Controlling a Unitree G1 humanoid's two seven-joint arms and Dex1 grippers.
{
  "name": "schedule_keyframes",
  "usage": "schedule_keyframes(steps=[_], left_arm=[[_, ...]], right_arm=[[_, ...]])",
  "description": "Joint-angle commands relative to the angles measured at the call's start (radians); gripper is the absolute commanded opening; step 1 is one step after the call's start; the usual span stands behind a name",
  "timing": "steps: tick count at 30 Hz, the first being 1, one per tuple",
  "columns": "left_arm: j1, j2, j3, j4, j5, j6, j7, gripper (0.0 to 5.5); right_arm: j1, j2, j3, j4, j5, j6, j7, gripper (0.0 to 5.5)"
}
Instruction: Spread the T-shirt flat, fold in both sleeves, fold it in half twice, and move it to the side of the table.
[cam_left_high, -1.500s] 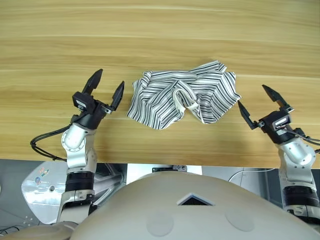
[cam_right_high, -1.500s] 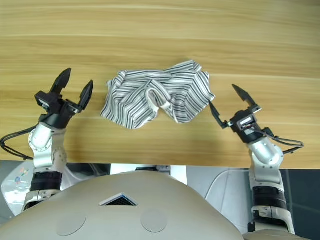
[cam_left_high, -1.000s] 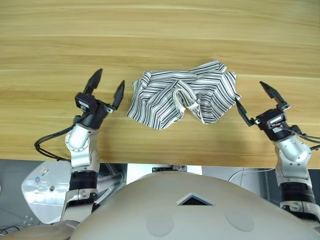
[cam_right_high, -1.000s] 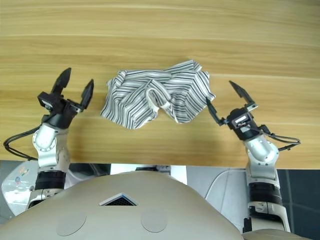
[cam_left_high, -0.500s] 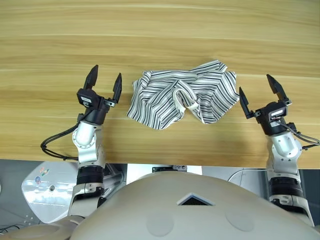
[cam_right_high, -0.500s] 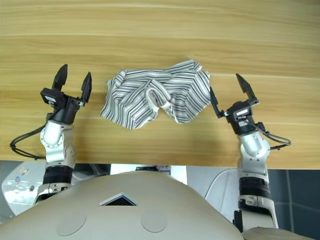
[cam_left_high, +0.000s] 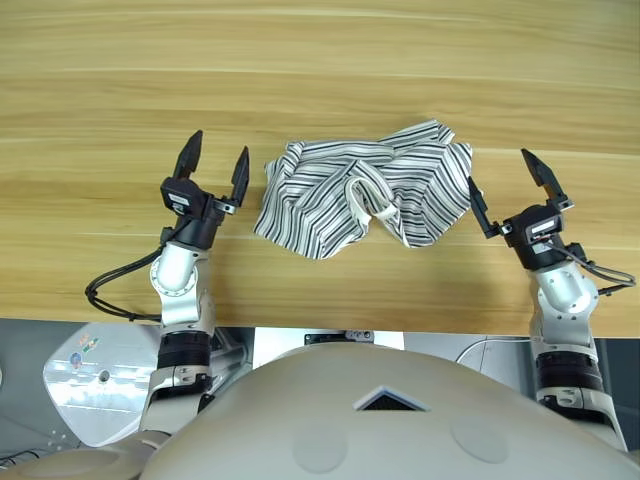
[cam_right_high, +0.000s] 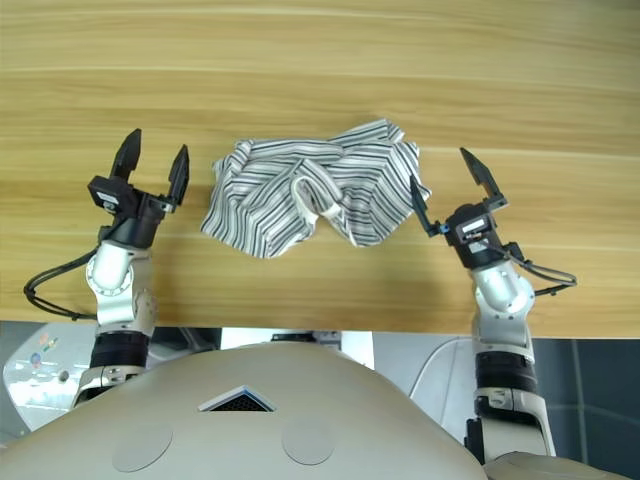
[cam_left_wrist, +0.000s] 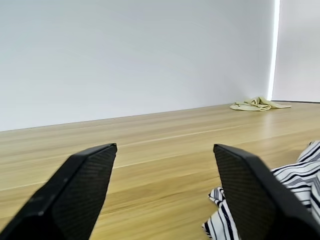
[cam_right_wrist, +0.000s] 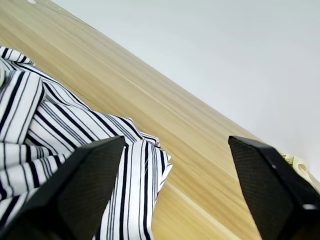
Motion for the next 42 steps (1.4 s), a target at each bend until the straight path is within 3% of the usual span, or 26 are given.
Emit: schedule_keyframes(steps=[1, 7, 12, 17, 23, 30, 36, 42], left_arm=[[0.002, 0.014, -0.01, -0.015, -0.017, 0.017, -0.021, 3.59], [0.039, 0.044, -0.058, -0.067, -0.038, 0.018, -0.105, 3.59], [0.173, 0.183, -0.182, -0.223, -0.075, 0.016, -0.326, 3.59], [0.212, 0.243, -0.269, -0.316, -0.037, 0.059, -0.388, 3.59], [0.153, 0.18, -0.353, -0.33, 0.255, 0.183, -0.211, 3.59], [0.102, 0.126, -0.474, -0.271, 0.629, 0.266, 0.001, 3.59], [0.12, 0.145, -0.534, -0.294, 0.674, 0.322, 0.009, 3.59], [0.144, 0.183, -0.512, -0.327, 0.71, 0.382, 0.058, 3.59]], right_arm=[[-0.009, -0.018, 0.003, -0.009, 0.004, 0.015, 0.017, 3.83], [-0.001, -0.03, 0.006, -0.04, 0.011, 0.026, 0.041, 3.83], [0.097, -0.136, 0.001, -0.118, 0.006, 0.018, 0.134, 3.83], [0.193, -0.259, -0.005, -0.197, -0.015, 0.013, 0.228, 3.83], [0.197, -0.311, 0.046, -0.213, -0.067, 0.059, 0.285, 3.83], [0.117, -0.248, 0.195, -0.136, -0.229, 0.108, 0.251, 3.83], [0.082, -0.235, 0.254, -0.11, -0.26, 0.117, 0.223, 3.83], [0.064, -0.25, 0.255, -0.118, -0.253, 0.136, 0.197, 3.83]])
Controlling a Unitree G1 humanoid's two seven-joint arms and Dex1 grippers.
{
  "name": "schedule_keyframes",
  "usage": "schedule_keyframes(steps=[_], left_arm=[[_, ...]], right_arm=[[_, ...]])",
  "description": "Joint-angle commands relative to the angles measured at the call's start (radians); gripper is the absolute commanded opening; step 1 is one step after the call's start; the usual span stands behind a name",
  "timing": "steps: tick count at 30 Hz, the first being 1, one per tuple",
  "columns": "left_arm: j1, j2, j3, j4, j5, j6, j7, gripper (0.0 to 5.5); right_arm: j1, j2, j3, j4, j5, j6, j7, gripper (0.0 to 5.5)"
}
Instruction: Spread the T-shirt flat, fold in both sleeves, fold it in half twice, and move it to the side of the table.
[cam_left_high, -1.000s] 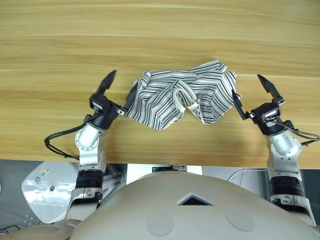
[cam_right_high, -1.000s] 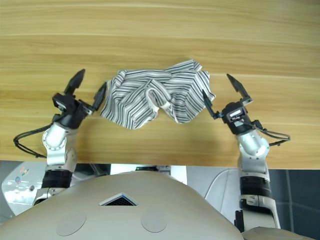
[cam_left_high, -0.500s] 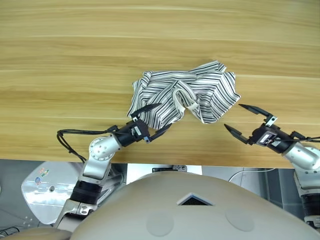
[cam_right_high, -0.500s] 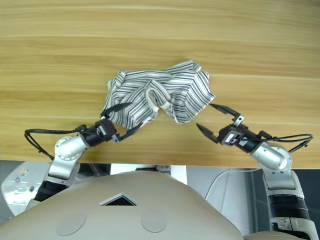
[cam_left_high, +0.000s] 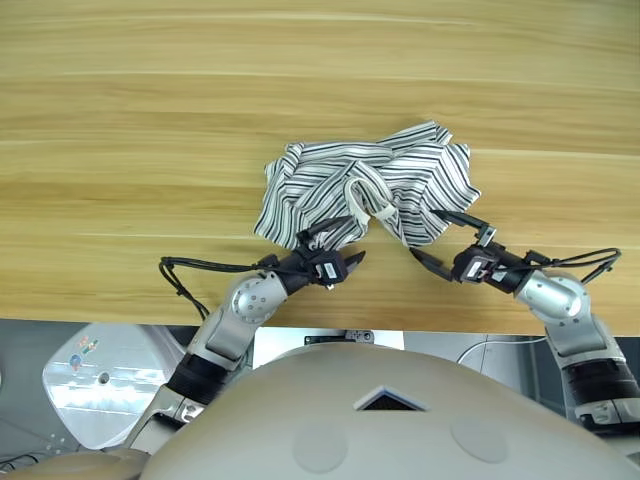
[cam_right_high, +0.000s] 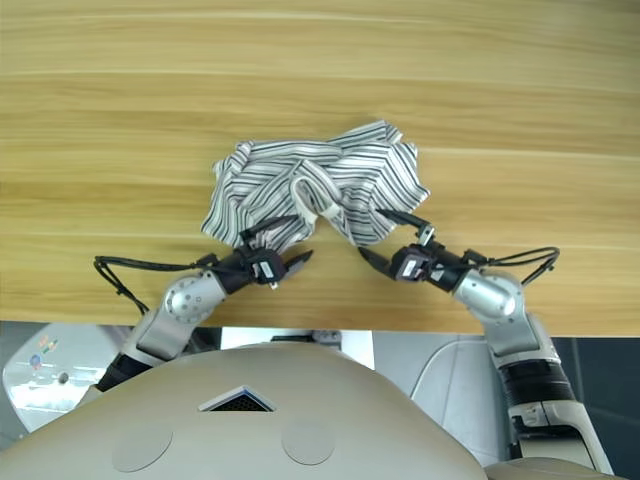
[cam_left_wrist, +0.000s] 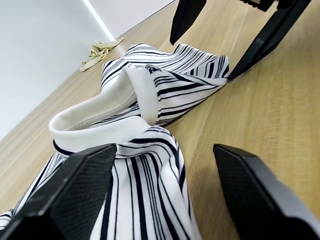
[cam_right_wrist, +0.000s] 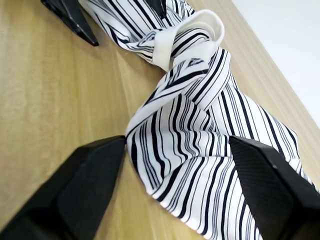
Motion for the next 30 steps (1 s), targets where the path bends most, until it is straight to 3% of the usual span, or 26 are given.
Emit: schedule_keyframes(steps=[1, 11, 16, 24, 30], left_arm=[[0.043, 0.057, 0.021, -0.011, 0.047, 0.071, 0.012, 3.59], [0.074, 0.116, 0.073, -0.006, 0.054, 0.125, 0.061, 3.59], [0.059, 0.114, 0.079, 0.013, 0.05, 0.126, 0.087, 3.59], [0.072, 0.125, 0.1, 0.017, 0.013, 0.072, 0.135, 3.59], [0.114, 0.144, 0.084, 0.015, -0.002, -0.01, 0.152, 3.59]], right_arm=[[0.012, -0.026, 0.002, 0.019, -0.042, 0.057, 0.001, 3.83], [0.013, -0.104, -0.086, 0.01, -0.032, 0.082, -0.038, 3.83], [-0.015, -0.068, -0.055, 0.016, -0.036, 0.074, -0.038, 3.83], [-0.043, 0.024, 0.077, 0.055, -0.046, 0.045, -0.025, 2.35], [-0.056, 0.006, 0.079, 0.044, -0.025, 0.036, -0.018, 1.43]])
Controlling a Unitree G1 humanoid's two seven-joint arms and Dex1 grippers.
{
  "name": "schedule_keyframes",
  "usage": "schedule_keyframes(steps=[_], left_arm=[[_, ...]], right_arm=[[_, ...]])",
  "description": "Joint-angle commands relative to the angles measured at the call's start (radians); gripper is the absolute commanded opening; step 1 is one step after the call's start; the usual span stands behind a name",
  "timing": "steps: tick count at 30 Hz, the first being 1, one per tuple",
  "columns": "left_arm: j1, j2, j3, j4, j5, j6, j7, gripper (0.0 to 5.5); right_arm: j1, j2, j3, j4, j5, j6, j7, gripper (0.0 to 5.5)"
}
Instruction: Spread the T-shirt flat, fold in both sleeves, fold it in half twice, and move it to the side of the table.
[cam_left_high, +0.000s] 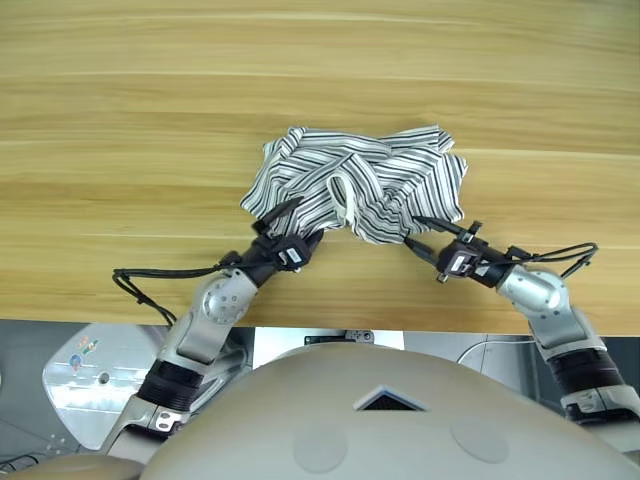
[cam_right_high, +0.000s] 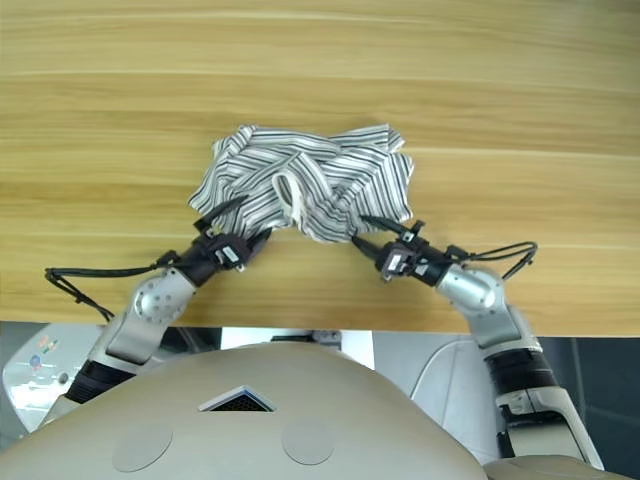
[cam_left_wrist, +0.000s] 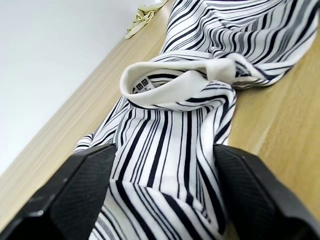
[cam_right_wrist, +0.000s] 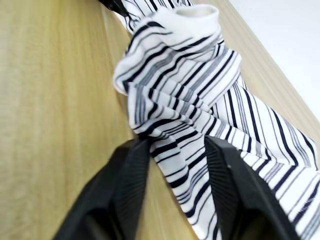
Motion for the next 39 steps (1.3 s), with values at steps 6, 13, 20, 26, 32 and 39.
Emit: schedule_keyframes(steps=[6, 13, 20, 26, 32, 39], left_arm=[[0.004, 0.064, 0.01, 0.132, 0.049, -0.015, 0.02, 3.59], [-0.02, 0.052, -0.021, 0.156, 0.052, -0.032, 0.034, 3.59], [-0.018, 0.05, -0.043, 0.159, 0.05, -0.041, 0.03, 3.59], [-0.025, 0.046, -0.051, 0.162, 0.053, -0.045, 0.035, 3.59], [-0.025, 0.055, -0.052, 0.165, 0.054, -0.057, 0.044, 3.59], [0.006, 0.117, -0.044, 0.073, -0.139, -0.186, -0.073, 3.59]], right_arm=[[0.111, -0.134, -0.018, -0.127, 0.108, 0.012, 0.129, 1.43], [0.024, -0.079, -0.008, -0.016, 0.06, 0.033, 0.097, 1.43], [-0.057, -0.038, 0.0, 0.074, 0.033, 0.022, 0.062, 1.43], [-0.066, -0.012, 0.01, 0.082, 0.026, 0.011, 0.048, 1.01], [-0.047, -0.025, -0.005, 0.07, 0.049, -0.016, 0.055, 0.05], [-0.076, 0.015, -0.06, 0.028, 0.117, -0.002, 0.02, 0.05]])
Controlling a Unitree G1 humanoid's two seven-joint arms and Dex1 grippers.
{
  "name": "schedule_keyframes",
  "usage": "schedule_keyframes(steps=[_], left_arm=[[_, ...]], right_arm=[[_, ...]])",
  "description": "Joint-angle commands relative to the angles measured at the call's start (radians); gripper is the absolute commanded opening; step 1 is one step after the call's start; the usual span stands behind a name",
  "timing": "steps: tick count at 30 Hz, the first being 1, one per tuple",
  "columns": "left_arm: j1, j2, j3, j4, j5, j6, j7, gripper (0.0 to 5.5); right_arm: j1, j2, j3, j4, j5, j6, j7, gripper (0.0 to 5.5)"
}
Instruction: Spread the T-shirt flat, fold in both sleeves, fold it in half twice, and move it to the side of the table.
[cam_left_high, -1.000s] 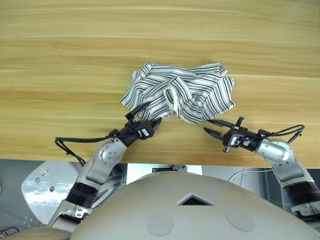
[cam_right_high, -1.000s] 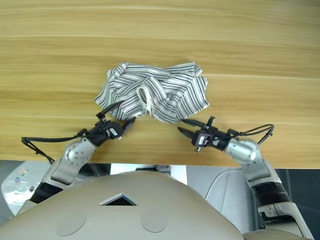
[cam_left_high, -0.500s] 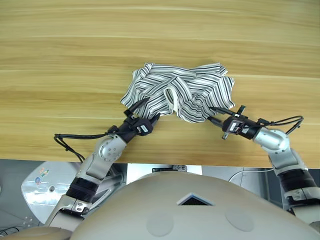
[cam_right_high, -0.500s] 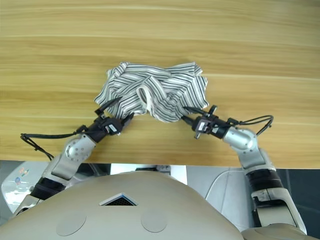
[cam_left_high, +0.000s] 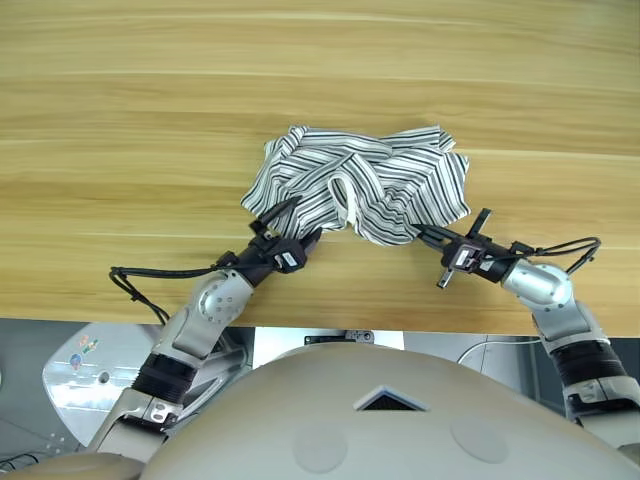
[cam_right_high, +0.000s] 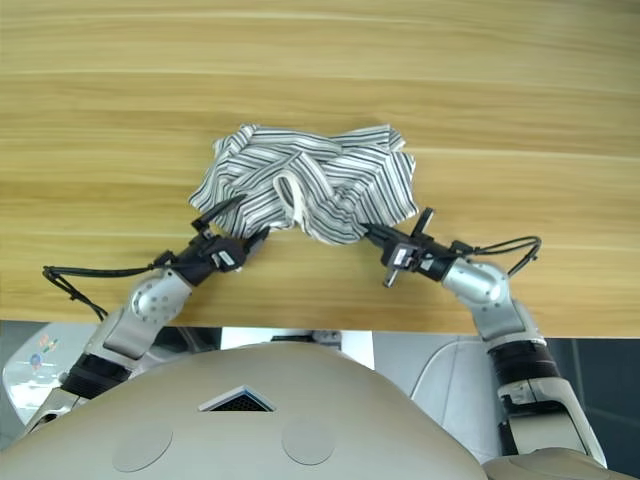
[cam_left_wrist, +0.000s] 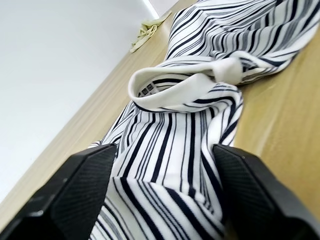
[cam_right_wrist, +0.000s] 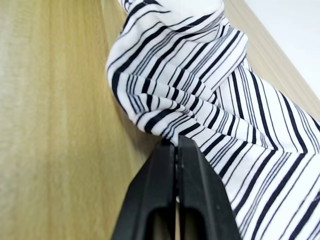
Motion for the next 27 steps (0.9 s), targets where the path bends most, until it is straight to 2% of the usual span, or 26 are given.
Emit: schedule_keyframes(steps=[1, 5, 8, 16, 20, 24, 27], left_arm=[[0.045, 0.041, -0.018, -0.033, -0.123, -0.034, -0.11, 3.59], [0.052, 0.047, -0.04, -0.048, -0.18, -0.049, -0.182, 3.59], [0.03, 0.03, -0.054, -0.009, -0.127, -0.036, -0.182, 3.59], [-0.11, -0.123, -0.022, 0.175, 0.089, 0.138, 0.07, 3.59], [-0.129, -0.153, -0.004, 0.207, 0.16, 0.207, 0.174, 3.59], [-0.081, -0.143, -0.05, 0.142, 0.165, 0.201, 0.127, 3.59], [-0.026, -0.133, -0.099, 0.082, 0.089, 0.133, 0.067, 3.59]], right_arm=[[-0.056, 0.04, -0.039, -0.054, 0.077, 0.026, -0.02, 0.05], [-0.099, 0.074, -0.041, -0.109, 0.102, 0.067, -0.024, 0.05], [-0.129, 0.092, -0.042, -0.148, 0.114, 0.102, -0.023, 0.05], [-0.173, 0.131, -0.051, -0.258, 0.223, 0.192, 0.002, 0.05], [-0.207, 0.157, -0.092, -0.29, 0.319, 0.261, -0.004, 0.05], [-0.278, 0.178, -0.116, -0.317, 0.343, 0.325, -0.021, 0.05], [-0.341, 0.204, -0.117, -0.305, 0.317, 0.365, -0.044, 0.05]])
